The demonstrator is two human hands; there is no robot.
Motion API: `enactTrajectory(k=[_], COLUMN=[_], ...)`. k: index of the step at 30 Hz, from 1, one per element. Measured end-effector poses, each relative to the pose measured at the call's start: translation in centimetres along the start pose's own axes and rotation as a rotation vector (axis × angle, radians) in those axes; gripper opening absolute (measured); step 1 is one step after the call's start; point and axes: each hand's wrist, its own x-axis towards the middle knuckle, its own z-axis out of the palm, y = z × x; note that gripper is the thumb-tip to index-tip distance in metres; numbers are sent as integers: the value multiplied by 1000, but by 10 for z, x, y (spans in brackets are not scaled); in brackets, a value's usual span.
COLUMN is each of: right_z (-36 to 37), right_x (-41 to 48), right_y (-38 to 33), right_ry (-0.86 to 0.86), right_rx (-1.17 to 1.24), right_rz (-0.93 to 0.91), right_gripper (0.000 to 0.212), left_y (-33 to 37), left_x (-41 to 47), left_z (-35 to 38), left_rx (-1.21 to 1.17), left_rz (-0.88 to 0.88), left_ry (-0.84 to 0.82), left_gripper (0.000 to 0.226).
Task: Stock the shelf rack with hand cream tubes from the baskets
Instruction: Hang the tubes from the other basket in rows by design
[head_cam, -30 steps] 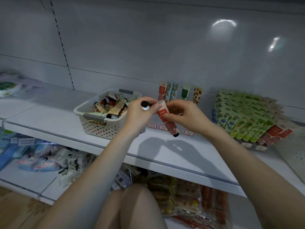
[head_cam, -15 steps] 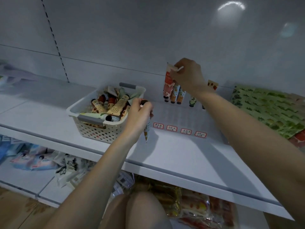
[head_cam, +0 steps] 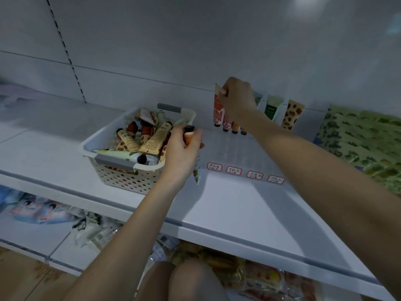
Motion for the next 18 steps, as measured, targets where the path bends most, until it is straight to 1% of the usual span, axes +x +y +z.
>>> enactTrajectory(k=[4,6,7,8,9,12,15,18], right_z=[5,7,7,6,4,-3,-4,-2], right_x=[6,8,8,9,10,11,11,12], right_y=[2,4,4,4,3,0,0,-1], right_ry=[-25,-42,-48,-49,-51,-33,-8,3], right_rx=[-59,-95,-95,-91,-83,-89,-133,-168], right_rz=[10,24,28,24,11,-32,-47,-45], right_gripper=[15,25,26,22,19,21,22,22], left_y=[-2,-2,-2,-2,-2,-2,-2,-2], left_x=[1,1,1,1,1,-1,-2,-4], left_z=[2,2,2,2,2,3,4,5], left_rx=[-3,-2,-6,-10,-9,-6,-2,-7], left_rz=[0,1,3,5,8,7,1,3], left_ry=[9,7,4,2,2,-5,-9,-13], left_gripper=[11,9,6,3,5,4,8,2])
